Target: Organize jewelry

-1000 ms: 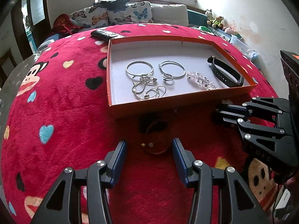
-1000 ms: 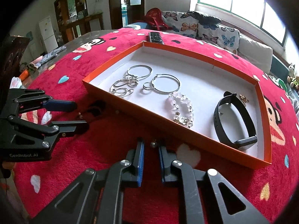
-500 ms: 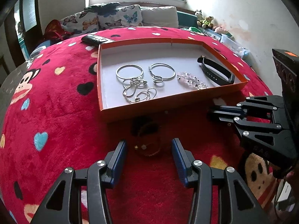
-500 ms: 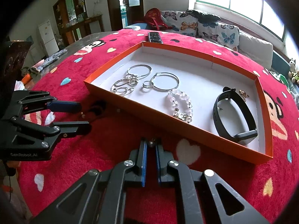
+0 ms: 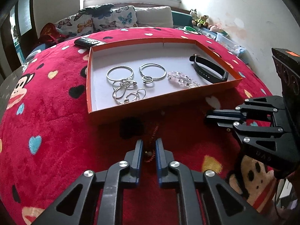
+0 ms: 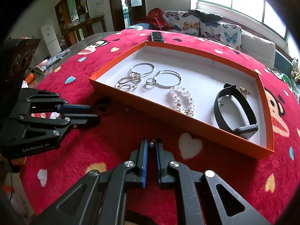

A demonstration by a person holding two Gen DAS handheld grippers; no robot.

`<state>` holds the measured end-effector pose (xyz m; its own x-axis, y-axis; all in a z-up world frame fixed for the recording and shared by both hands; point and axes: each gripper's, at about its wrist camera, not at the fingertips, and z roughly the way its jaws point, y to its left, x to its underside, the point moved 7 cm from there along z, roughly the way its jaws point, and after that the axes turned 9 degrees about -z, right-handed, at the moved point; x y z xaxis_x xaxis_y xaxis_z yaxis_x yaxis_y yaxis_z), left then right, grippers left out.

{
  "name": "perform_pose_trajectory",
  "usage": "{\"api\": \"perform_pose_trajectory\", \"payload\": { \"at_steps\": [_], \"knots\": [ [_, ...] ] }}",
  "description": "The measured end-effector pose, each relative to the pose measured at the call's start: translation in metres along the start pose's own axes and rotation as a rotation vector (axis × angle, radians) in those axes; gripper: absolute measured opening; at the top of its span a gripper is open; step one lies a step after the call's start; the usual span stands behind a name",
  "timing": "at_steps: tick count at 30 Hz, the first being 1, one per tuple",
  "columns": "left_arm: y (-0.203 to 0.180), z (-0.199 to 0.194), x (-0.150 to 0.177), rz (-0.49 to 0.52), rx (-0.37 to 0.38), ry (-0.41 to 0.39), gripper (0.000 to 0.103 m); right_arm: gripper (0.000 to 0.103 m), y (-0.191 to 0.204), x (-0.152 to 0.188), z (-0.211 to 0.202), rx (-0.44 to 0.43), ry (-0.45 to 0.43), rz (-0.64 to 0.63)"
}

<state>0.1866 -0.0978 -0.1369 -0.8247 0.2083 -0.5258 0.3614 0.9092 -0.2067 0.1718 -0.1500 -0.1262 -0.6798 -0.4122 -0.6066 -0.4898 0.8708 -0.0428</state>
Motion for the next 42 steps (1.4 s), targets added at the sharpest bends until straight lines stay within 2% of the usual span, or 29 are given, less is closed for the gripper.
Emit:
{"api": "perform_pose_trajectory", "payload": {
  "at_steps": [21,33,42],
  "knots": [
    [-0.016,-0.03,0.037,-0.01,-0.005,0.003,0.006,0.01,0.019,0.02,-0.018,-0.015,0.001,-0.004],
    [-0.027,-0.054,0.054,-0.019,-0.004,-0.02,0.006,0.01,0.027,0.026,-0.033,-0.022,-0.021,0.001],
    [-0.038,-0.08,0.053,-0.008,0.003,-0.068,0.006,0.01,0.027,0.029,-0.051,-0.039,-0.051,0.021]
  ]
}}
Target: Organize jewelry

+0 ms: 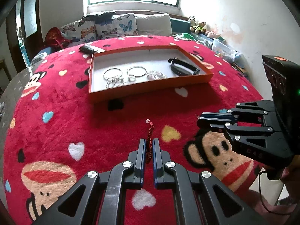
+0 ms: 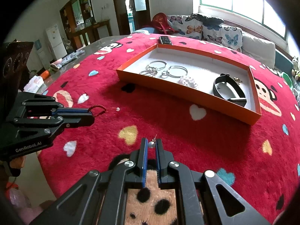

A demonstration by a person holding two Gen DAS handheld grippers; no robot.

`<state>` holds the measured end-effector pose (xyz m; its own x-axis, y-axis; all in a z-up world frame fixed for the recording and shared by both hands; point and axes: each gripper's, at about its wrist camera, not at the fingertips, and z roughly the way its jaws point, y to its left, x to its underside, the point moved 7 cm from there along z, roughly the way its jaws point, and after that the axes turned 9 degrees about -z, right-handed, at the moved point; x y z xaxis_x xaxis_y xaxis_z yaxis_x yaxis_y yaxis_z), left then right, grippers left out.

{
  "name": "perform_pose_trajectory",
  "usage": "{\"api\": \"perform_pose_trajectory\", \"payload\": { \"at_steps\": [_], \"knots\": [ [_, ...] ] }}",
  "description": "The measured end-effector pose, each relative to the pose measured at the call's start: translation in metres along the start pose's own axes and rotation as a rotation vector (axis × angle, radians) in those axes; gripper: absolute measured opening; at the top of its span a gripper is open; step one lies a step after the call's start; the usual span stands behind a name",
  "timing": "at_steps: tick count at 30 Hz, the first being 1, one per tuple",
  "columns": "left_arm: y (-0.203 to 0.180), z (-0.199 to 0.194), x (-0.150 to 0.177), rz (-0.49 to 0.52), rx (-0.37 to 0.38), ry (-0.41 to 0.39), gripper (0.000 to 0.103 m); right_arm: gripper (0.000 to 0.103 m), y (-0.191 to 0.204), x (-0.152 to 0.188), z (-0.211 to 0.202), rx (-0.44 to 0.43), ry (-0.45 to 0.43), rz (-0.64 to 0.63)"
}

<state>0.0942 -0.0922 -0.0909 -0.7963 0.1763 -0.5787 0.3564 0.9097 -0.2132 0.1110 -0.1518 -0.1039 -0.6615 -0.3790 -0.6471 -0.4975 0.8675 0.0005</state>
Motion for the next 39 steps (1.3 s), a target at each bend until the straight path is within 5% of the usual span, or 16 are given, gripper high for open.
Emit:
{"api": "perform_pose_trajectory", "payload": {
  "at_steps": [14,24,39],
  "knots": [
    [0.005,-0.017,-0.066,0.013,0.011,-0.072,0.006,0.01,-0.038,-0.042,-0.02,0.027,-0.079,0.045],
    [0.029,0.011,-0.123,-0.008,-0.031,-0.069,0.006,0.01,-0.078,-0.073,-0.013,0.05,-0.107,0.082],
    [0.042,0.064,-0.151,-0.021,-0.031,-0.014,0.006,0.01,-0.115,-0.1,0.018,0.027,-0.083,0.155]
  ]
}}
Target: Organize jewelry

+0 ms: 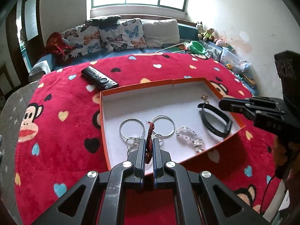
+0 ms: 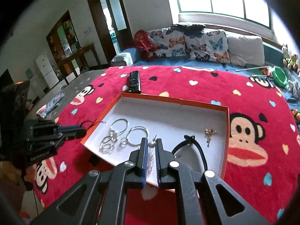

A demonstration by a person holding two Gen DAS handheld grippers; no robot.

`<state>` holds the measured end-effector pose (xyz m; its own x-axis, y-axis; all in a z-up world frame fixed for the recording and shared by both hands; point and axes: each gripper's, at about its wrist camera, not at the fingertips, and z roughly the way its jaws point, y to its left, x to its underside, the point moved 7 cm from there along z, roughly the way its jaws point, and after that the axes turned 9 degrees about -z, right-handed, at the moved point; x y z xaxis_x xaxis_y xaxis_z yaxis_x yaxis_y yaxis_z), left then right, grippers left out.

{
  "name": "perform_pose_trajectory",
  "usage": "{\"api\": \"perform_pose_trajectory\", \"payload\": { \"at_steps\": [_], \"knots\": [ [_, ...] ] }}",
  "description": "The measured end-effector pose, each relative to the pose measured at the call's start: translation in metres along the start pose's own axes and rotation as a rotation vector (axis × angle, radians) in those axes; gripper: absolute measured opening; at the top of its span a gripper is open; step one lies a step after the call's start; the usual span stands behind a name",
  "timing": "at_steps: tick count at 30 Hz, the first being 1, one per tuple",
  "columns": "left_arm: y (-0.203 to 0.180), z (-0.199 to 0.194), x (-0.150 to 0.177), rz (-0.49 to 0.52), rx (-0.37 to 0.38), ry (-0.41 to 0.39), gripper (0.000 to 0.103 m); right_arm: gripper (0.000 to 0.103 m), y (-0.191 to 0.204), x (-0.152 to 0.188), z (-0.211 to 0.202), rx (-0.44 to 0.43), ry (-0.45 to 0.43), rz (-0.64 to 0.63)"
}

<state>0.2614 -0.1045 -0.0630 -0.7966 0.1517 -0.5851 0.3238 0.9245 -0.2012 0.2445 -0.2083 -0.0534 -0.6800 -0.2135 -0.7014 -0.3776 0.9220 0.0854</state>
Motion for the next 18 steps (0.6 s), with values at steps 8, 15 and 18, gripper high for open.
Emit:
{"api": "perform_pose_trajectory", "payload": {
  "at_steps": [8,15,18],
  "knots": [
    [0.0,0.037,0.003,0.007,0.014,0.071,0.006,0.01,-0.017,0.0,0.039,-0.031,0.076,0.058],
    [-0.003,0.053,0.007,0.014,0.019,0.102,0.006,0.01,-0.024,0.005,0.051,-0.057,0.116,0.105],
    [-0.003,0.056,0.007,0.011,0.018,0.109,0.006,0.01,-0.027,0.006,0.052,-0.071,0.122,0.124]
  ]
}}
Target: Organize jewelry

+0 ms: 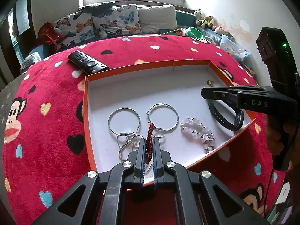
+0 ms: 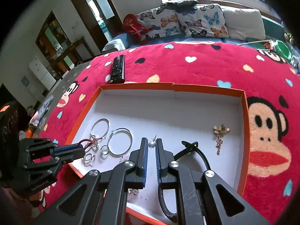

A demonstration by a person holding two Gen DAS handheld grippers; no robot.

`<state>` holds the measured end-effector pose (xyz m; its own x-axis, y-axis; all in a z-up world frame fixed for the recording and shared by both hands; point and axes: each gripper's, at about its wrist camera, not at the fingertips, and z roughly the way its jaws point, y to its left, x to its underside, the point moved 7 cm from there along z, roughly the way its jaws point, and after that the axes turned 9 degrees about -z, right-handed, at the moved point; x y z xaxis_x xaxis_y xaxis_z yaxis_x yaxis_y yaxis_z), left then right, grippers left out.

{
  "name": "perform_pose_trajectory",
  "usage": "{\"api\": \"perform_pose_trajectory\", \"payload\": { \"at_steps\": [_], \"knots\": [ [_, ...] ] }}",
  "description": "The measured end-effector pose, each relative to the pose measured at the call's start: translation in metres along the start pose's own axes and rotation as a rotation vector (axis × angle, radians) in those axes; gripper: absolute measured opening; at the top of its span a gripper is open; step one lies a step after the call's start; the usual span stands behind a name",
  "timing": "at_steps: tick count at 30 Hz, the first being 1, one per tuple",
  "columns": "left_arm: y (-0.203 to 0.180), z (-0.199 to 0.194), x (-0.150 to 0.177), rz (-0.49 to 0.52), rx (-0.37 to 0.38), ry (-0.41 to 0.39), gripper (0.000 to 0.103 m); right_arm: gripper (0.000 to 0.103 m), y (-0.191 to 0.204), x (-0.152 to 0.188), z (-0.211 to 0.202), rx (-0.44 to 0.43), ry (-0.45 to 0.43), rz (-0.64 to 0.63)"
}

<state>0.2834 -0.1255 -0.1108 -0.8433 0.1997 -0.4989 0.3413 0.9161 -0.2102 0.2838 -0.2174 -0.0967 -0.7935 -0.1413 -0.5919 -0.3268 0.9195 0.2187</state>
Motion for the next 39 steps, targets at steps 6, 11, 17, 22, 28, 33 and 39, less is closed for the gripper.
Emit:
{"api": "perform_pose_trajectory", "payload": {
  "at_steps": [6,11,17,22,28,33,39],
  "knots": [
    [-0.001,0.001,-0.001,0.002,-0.002,-0.004,0.006,0.01,-0.004,-0.001,-0.001,-0.001,0.0,0.009],
    [-0.001,-0.008,0.0,0.01,0.002,-0.025,0.006,0.01,-0.002,0.002,-0.009,0.0,-0.014,-0.001],
    [-0.001,-0.033,0.001,0.0,0.005,-0.079,0.006,0.01,0.019,0.009,-0.043,-0.018,-0.061,-0.059],
    [0.002,-0.056,0.006,-0.014,0.011,-0.115,0.006,0.01,0.038,0.026,-0.063,-0.037,-0.07,-0.121],
    [0.007,-0.08,0.013,-0.029,0.014,-0.146,0.006,0.01,0.044,0.045,-0.071,-0.1,-0.058,-0.108],
    [0.01,-0.085,0.014,-0.042,0.024,-0.151,0.006,0.01,0.035,0.046,-0.075,-0.073,-0.064,-0.099],
    [0.005,-0.07,0.014,-0.023,0.038,-0.111,0.006,0.01,0.031,0.038,-0.075,-0.066,-0.074,-0.082]
  ]
}}
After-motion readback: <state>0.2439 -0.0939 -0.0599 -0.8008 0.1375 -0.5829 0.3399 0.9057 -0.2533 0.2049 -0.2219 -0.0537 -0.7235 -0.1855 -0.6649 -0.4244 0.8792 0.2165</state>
